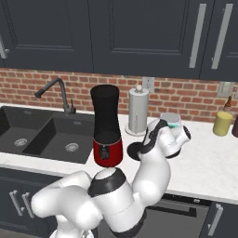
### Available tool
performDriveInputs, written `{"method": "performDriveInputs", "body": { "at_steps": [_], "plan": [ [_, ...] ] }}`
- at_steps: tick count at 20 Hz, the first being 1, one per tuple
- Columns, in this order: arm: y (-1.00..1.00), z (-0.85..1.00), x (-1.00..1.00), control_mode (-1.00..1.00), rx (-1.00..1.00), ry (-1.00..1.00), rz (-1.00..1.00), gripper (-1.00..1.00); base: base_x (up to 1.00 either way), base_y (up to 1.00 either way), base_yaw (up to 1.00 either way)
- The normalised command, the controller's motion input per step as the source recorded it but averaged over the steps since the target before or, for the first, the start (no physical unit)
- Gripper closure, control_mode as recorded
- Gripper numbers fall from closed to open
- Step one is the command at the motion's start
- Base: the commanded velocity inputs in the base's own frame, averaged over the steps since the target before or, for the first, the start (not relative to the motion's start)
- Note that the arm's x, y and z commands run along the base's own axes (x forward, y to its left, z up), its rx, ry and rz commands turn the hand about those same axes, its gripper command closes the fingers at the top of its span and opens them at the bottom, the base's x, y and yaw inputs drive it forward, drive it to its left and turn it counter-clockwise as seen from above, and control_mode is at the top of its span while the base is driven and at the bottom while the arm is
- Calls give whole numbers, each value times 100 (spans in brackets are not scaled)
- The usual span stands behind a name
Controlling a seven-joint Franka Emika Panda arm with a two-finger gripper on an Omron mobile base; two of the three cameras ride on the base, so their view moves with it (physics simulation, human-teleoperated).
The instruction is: Close the lid blender by securely placing the lid on top.
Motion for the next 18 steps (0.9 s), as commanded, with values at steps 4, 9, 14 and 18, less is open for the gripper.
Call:
{"method": "performDriveInputs", "body": {
  "at_steps": [4, 9, 14, 18],
  "plan": [
    [-10, 20, -50, -100, 6, -20, -4, 100, 0, 0, 0],
    [-7, 81, -60, -100, 4, -22, -10, 100, 0, 0, 0],
    [0, 100, -53, -100, 2, -25, -4, 100, 0, 0, 0],
    [0, 92, -37, -100, 2, -24, 0, 100, 0, 0, 0]
  ]
}}
